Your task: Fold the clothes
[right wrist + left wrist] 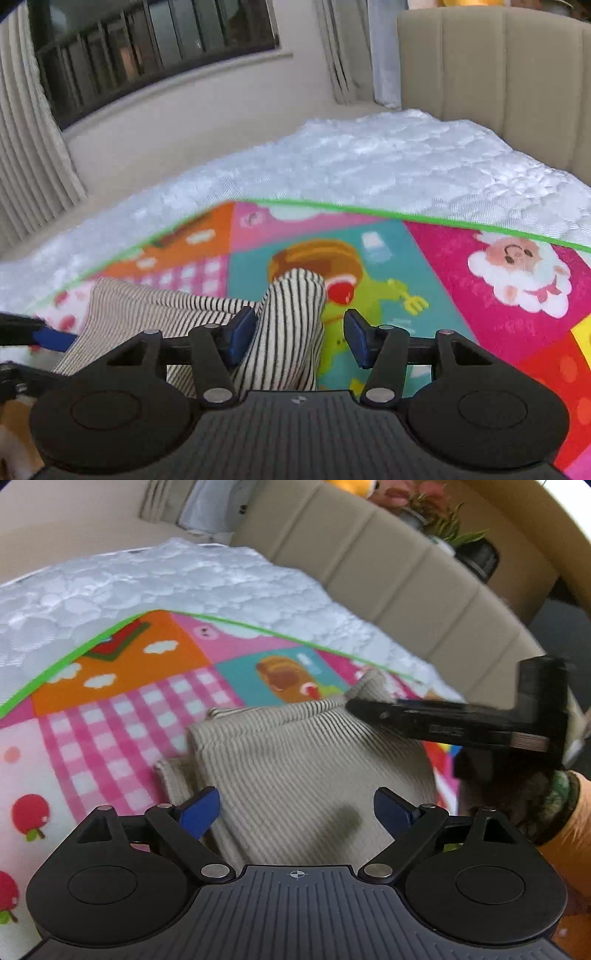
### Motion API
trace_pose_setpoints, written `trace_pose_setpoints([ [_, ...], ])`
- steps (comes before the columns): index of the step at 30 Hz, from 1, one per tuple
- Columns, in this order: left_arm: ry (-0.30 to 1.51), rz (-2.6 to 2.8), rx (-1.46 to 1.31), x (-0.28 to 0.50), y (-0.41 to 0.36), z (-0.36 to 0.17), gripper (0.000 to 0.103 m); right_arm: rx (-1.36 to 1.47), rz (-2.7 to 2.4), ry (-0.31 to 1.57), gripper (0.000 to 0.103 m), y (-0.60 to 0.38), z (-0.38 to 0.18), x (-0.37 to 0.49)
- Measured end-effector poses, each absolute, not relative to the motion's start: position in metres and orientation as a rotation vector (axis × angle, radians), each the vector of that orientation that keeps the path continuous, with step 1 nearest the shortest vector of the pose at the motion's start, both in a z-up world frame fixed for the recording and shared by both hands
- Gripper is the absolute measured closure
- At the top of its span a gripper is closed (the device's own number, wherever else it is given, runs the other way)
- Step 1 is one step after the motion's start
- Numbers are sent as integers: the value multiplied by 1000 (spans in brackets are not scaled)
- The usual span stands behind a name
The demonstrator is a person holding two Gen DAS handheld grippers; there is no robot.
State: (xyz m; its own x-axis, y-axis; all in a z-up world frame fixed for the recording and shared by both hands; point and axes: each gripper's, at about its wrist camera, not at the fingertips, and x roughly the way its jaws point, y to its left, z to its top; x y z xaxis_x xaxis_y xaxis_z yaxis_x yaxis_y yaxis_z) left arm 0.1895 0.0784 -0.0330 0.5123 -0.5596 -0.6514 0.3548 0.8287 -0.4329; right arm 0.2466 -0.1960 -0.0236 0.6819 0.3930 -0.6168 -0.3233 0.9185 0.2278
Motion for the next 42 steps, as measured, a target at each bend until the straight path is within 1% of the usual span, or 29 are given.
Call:
trace_pose_setpoints([
  [2, 874, -509, -283, 192, 83, -35, 9, 219, 457, 686, 36, -213, -12, 241],
  [4, 874, -462, -312, 198, 86, -37, 8, 279, 497, 682, 34, -222, -10, 240],
  [7, 897, -451, -336, 213, 79, -42, 8, 194, 510, 702, 34, -214, -16, 233],
  [8, 905, -451, -332, 218, 74, -44, 8, 177, 515, 713, 38, -209, -20, 231],
  [9, 910, -456, -322, 219, 70, -46, 11, 183, 528, 729, 47, -206, -23, 230],
  [10, 913, -461, -311, 219, 65, -48, 15, 210, 557, 747, 69, -203, -24, 229],
  [11, 907, -469, -304, 217, 63, -47, 23, 231, 585, 750, 72, -202, -21, 228],
  [12, 898, -478, -296, 214, 62, -45, 34, 229, 609, 733, 73, -200, -14, 224],
  [13, 888, -487, -289, 212, 60, -43, 40, 229, 635, 718, 75, -198, -7, 220],
  [14, 888, -493, -308, 208, 63, -38, 53, 239, 666, 711, 75, -197, -2, 218],
  [15, 907, -500, -347, 202, 67, -35, 60, 248, 693, 711, 75, -195, 2, 216],
  [16, 929, -508, -388, 197, 72, -32, 61, 250, 701, 735, 75, -193, -1, 216],
  [18, 990, -506, -430, 187, 78, -30, 60, 202, 653, 796, 75, -184, -19, 221],
  [19, 1032, -495, -420, 182, 79, -31, 60, 177, 628, 826, 71, -179, -29, 223],
  [20, 1073, -478, -401, 178, 80, -37, 56, 163, 606, 848, 64, -177, -37, 225],
  [21, 1101, -451, -378, 177, 80, -42, 51, 190, 595, 847, 63, -179, -43, 227],
  [22, 1100, -426, -364, 177, 81, -44, 49, 228, 585, 848, 62, -184, -43, 230],
  [23, 1094, -404, -351, 178, 82, -45, 44, 235, 570, 838, 60, -186, -40, 230],
  [24, 1066, -393, -340, 178, 83, -41, 44, 242, 554, 828, 58, -189, -37, 230],
  [26, 1002, -377, -318, 179, 84, -33, 45, 253, 528, 804, 49, -195, -33, 227],
  [29, 941, -394, -337, 180, 86, -27, 46, 262, 518, 772, 42, -203, -27, 225],
  [32, 856, -405, -338, 174, 91, -11, 46, 160, 529, 699, 42, -205, -1, 215],
  [34, 769, -422, -292, 165, 93, 10, 43, 49, 548, 648, 42, -204, 21, 204],
  [36, 740, -441, -248, 161, 90, 22, 34, -45, 551, 635, 52, -204, 33, 195],
  [37, 743, -447, -233, 160, 89, 24, 34, -73, 554, 667, 61, -205, 32, 193],
  [40, 860, -436, -321, 174, 88, 1, 34, -82, 558, 755, 61, -210, 12, 190],
  [42, 927, -444, -359, 181, 85, -17, 33, 6, 609, 807, 61, -211, -3, 194],
])
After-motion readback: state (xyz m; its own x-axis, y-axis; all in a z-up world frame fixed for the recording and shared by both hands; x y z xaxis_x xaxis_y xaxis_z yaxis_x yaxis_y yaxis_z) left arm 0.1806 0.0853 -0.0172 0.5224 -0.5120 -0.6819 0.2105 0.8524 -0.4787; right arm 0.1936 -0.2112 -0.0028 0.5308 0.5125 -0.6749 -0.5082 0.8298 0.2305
